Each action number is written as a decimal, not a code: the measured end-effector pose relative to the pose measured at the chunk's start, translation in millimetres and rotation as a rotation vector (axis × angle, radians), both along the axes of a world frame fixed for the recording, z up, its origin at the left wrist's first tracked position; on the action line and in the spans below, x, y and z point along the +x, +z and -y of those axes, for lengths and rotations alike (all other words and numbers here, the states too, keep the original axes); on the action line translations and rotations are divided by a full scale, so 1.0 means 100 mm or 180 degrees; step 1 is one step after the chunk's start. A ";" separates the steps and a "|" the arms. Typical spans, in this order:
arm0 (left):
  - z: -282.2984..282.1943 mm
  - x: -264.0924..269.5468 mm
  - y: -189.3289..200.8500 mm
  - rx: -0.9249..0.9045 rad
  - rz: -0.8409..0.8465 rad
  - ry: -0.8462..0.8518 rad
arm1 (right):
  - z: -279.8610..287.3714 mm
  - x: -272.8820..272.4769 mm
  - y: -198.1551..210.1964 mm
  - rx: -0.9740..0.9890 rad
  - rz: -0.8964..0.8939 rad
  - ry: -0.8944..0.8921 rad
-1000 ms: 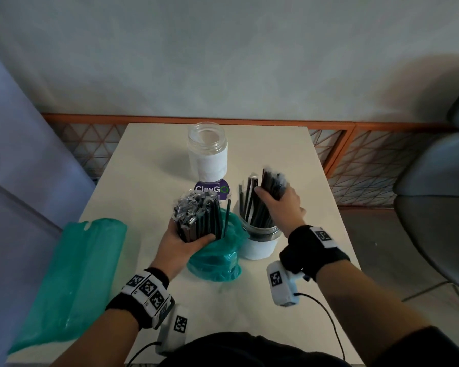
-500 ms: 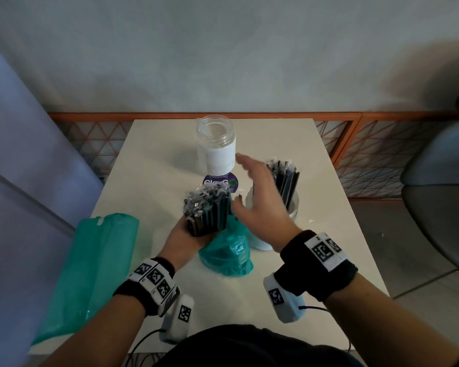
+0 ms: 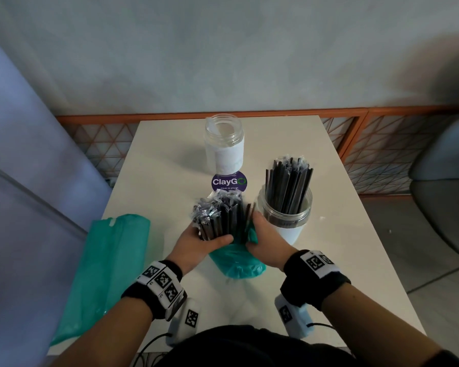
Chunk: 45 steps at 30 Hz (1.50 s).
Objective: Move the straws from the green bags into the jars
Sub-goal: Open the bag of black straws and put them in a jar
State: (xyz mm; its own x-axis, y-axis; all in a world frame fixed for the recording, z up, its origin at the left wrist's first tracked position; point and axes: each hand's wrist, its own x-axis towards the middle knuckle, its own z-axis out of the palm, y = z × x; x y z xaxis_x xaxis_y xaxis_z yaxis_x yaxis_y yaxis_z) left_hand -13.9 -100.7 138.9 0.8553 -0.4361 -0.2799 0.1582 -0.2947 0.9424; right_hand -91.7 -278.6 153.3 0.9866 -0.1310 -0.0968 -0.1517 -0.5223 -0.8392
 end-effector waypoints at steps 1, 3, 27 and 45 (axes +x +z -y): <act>0.00 0.00 0.02 -0.0009 -0.0008 -0.0028 | -0.01 0.02 0.05 0.0392 -0.0037 -0.0031; 0.01 -0.01 0.06 -0.0012 -0.0027 -0.0107 | 0.00 0.07 0.16 0.1221 -0.0114 -0.0058; 0.23 0.00 0.01 0.0127 0.0205 -0.0061 | 0.28 0.03 1.35 0.1711 0.1251 -0.1236; 0.29 -0.09 0.10 0.0394 0.0402 0.0164 | 0.91 0.05 0.68 -0.0396 0.0389 -0.1957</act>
